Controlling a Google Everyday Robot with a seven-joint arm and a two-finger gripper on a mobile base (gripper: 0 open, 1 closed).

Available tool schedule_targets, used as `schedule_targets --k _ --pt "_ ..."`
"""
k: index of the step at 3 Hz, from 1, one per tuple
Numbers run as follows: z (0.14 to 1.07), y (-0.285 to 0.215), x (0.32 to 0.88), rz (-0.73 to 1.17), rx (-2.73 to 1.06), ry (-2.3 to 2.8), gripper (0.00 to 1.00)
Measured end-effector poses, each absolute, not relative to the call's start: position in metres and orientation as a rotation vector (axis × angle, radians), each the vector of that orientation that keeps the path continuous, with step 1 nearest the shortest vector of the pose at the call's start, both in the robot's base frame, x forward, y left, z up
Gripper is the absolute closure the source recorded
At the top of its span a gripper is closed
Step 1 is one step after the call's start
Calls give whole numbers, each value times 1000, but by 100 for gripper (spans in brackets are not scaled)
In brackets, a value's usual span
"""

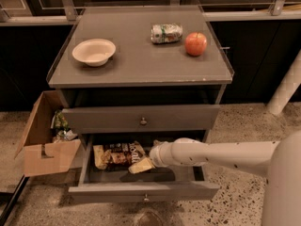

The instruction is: Pick brown chip bag from middle drawer and place on counter

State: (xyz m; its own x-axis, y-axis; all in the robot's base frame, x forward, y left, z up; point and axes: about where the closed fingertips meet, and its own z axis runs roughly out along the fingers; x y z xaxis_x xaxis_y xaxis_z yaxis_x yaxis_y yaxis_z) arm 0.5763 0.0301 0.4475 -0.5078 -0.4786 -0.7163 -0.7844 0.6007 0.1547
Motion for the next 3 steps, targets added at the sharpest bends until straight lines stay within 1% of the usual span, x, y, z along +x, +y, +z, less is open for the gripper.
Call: schedule_targets --k 2,3 --pt "435 59 600 644 -1029 2167 0" --pt "415 68 596 671 -1007 2210 0"
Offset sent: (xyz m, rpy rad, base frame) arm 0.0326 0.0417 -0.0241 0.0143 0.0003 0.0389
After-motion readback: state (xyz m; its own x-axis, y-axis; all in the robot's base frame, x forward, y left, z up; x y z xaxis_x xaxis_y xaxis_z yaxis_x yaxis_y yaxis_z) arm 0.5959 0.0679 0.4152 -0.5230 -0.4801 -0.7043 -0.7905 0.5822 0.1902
